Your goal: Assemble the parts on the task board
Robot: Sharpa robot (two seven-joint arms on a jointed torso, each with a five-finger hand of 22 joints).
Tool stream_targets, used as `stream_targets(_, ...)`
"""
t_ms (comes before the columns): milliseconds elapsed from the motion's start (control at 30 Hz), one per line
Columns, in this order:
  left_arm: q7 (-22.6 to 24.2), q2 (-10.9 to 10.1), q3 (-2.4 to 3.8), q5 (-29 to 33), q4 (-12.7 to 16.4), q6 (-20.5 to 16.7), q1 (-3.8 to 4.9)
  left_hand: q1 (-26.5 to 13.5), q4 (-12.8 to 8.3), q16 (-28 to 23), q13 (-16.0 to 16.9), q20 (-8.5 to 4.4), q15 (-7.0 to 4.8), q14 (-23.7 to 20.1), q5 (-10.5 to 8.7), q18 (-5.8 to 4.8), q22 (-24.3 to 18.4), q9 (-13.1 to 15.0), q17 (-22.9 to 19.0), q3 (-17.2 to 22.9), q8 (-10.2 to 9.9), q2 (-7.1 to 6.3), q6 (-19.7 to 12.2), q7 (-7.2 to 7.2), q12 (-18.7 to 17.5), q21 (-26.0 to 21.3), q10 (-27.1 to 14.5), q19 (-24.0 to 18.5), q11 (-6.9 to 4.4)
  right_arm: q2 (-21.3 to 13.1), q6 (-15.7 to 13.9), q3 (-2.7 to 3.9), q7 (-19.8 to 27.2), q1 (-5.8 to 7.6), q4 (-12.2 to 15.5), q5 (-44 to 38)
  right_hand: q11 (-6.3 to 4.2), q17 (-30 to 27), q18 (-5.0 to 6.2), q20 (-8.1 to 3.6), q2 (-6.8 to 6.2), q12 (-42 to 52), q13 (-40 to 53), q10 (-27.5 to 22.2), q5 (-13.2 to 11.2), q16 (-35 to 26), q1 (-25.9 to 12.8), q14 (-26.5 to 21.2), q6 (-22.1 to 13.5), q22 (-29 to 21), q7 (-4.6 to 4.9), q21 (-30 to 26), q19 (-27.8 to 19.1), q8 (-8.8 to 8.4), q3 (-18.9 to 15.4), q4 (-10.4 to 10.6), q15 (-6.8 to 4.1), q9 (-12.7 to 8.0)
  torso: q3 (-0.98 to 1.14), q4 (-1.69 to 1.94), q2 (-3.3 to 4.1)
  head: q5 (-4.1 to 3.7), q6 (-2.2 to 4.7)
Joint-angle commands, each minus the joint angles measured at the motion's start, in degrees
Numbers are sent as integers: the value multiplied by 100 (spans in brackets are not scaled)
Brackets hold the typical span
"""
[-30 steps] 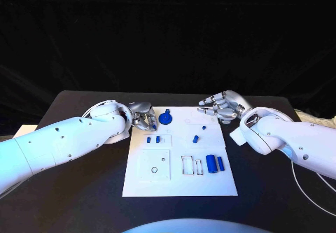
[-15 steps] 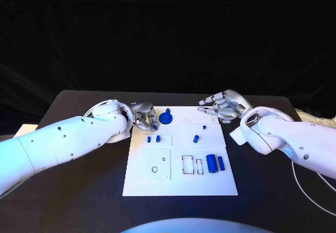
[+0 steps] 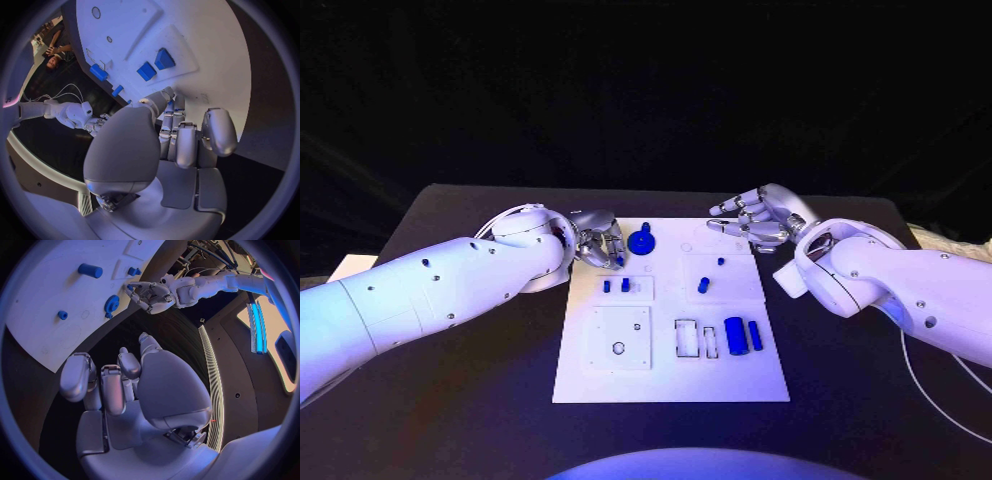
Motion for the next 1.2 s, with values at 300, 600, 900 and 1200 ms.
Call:
stream_targets(300, -72, 4, -32, -18, 28, 230, -17, -128, 29, -30, -1, -2, 2, 241, -26, -112, 224, -14, -22, 4, -20, -27, 43, 11, -60, -12, 64, 18, 8, 0, 93, 0, 38, -3, 7, -21, -15, 466, 117, 2, 53, -29, -8, -37, 35, -33, -12, 351, -16, -5, -13, -23, -29, 28, -26, 0, 21, 9, 0, 1, -2, 6, -26)
stream_targets(600, -74, -6, -36, -36, 56, 217, -17, -126, 25, -31, 0, -2, 1, 241, -25, -112, 224, -15, -25, 6, -20, -27, 46, 8, -63, -14, 67, 17, 6, -1, 104, 0, 34, -3, 2, -21, -15, 466, 117, 2, 53, -29, -8, -37, 35, -33, -12, 351, -16, -5, -13, -23, -29, 28, -26, 0, 21, 9, 0, -1, -4, 9, -30)
stream_targets(900, -130, -10, -36, -40, 50, 207, -17, -195, 15, -38, -39, 35, 68, 234, -18, -113, 220, -105, -60, 38, -202, -88, -160, 123, -253, -48, -76, 1, 100, 0, 105, 0, 32, -3, -3, -21, -15, 466, 117, 2, 53, -29, -8, -37, 35, -33, -12, 351, -16, -5, -13, -23, -29, 28, -26, 0, 21, 9, 1, -2, -1, 9, -31)
stream_targets(1200, -175, -18, -37, -40, 32, 219, -17, -240, 5, -40, -64, 111, 153, 222, -18, -109, 216, -269, -103, 104, -476, -162, -508, 251, -398, -87, -129, -17, 202, 4, 111, 0, 26, -3, -14, -21, -16, 452, 120, 1, 64, -43, -23, -45, 38, -45, -9, 348, -12, -19, -13, -33, -33, 30, -35, 3, 21, 10, 1, 0, -4, 15, -37)
